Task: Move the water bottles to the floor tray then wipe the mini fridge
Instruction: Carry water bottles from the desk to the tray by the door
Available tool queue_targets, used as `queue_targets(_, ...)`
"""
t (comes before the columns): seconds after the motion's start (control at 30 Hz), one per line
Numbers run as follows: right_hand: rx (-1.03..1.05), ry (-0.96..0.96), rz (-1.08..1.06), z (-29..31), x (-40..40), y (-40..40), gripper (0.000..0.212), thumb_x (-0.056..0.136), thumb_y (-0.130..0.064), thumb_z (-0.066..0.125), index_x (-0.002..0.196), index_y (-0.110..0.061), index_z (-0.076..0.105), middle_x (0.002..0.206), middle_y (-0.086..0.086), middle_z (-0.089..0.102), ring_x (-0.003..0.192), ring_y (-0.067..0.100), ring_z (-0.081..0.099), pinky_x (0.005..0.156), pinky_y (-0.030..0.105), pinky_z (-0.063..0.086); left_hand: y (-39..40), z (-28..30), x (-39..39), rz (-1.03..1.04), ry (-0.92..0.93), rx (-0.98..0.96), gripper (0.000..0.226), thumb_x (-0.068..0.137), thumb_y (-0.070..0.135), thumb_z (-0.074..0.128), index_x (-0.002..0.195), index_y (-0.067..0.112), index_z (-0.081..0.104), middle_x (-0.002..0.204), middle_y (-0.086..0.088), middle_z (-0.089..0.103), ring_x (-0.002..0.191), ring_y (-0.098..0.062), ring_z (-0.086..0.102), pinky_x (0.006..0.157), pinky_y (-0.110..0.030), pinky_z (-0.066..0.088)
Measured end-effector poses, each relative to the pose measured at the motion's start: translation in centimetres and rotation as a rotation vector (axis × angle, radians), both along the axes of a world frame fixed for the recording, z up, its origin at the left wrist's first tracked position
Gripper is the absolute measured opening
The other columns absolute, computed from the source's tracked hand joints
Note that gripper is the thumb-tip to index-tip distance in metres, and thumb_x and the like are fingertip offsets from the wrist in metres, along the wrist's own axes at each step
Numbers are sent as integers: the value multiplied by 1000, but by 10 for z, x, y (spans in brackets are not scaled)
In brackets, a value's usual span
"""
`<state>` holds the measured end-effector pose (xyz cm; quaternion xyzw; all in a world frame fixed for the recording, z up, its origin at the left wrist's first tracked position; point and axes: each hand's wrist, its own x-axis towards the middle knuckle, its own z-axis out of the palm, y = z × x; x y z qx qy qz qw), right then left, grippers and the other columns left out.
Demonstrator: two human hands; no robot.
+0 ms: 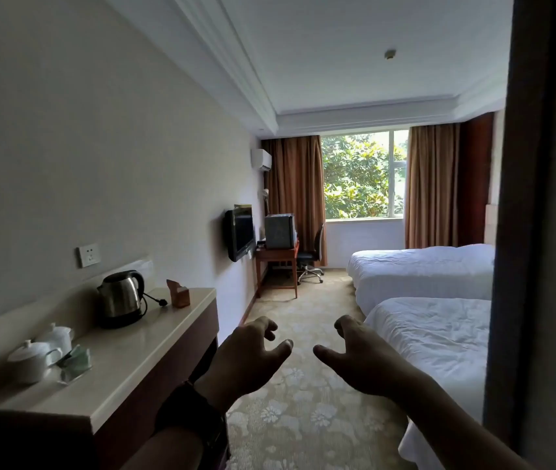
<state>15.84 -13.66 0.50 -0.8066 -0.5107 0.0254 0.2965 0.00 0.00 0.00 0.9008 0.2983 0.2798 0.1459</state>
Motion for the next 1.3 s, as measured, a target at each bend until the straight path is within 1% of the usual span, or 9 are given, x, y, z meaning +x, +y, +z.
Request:
queue_targets(0.3, 53, 44, -17, -17, 88, 163, 68, 87, -53, 66, 139, -14, 43, 143, 5, 53, 127, 13, 54, 100, 29, 49, 155, -16, 87, 10, -30, -44, 54, 86, 57, 55, 129, 24, 53, 117, 11, 64, 103, -8, 59, 90, -29, 51)
queue_targets(0.47, 79, 5, -35, -2, 133, 249, 54, 87, -41, 69, 133, -20, 50, 126, -4, 54, 93, 7, 61, 85, 26, 53, 250, 3, 134, 15, -12, -11, 52, 85, 58, 55, 126, 27, 54, 113, 16, 65, 100, -5, 61, 85, -23, 49)
queue_targets(0.57, 147, -27, -66, 11, 161, 290, 45, 85, -39, 71, 125, -24, 56, 107, -9, 60, 86, 4, 59, 79, 25, 53, 294, 16, 162, 9, -30, -18, 51, 83, 58, 55, 124, 27, 56, 110, 16, 64, 97, -5, 62, 86, -26, 51)
queue_targets(0.63, 155, -24, -71, 16, 177, 313, 44, 85, -42, 70, 123, -26, 57, 103, -11, 60, 86, 4, 59, 78, 25, 53, 316, 19, 178, 1, -30, -25, 50, 84, 58, 55, 123, 27, 56, 109, 16, 64, 95, -4, 62, 84, -26, 52)
queue_targets(0.73, 128, -22, -65, 19, 199, 343, 48, 86, -47, 68, 127, -26, 54, 108, -9, 60, 91, 6, 60, 82, 27, 54, 344, 17, 198, -8, -11, -18, 48, 85, 59, 54, 123, 29, 55, 111, 17, 62, 95, -3, 61, 79, -22, 48)
queue_targets(0.97, 90, -8, -67, 19, 268, 416, 61, 88, -57, 62, 137, -25, 44, 119, -2, 64, 98, 11, 61, 84, 28, 53, 414, 12, 262, -11, -8, -3, 51, 86, 58, 55, 125, 25, 56, 115, 13, 63, 98, -5, 61, 82, -20, 50)
queue_targets(1.1, 103, -17, -52, 16, 323, 465, 62, 88, -57, 61, 138, -24, 43, 120, -1, 62, 101, 12, 60, 88, 31, 53, 460, 9, 317, 4, -12, 18, 49, 87, 56, 55, 125, 25, 55, 117, 13, 64, 99, -6, 61, 79, -19, 46)
queue_targets(1.2, 106, -39, -34, 13, 374, 506, 62, 90, -55, 60, 139, -22, 42, 119, -2, 60, 101, 12, 57, 86, 27, 49, 501, 8, 368, 17, -18, 37, 50, 87, 56, 54, 126, 26, 55, 116, 14, 64, 99, -5, 60, 81, -20, 49)
queue_targets(1.3, 105, -40, -26, 22, 428, 548, 62, 92, -52, 60, 141, -20, 40, 128, 1, 60, 112, 15, 56, 91, 28, 48, 540, 16, 423, 11, -21, 32, 49, 87, 55, 54, 127, 26, 55, 113, 16, 63, 97, -3, 59, 82, -19, 49)
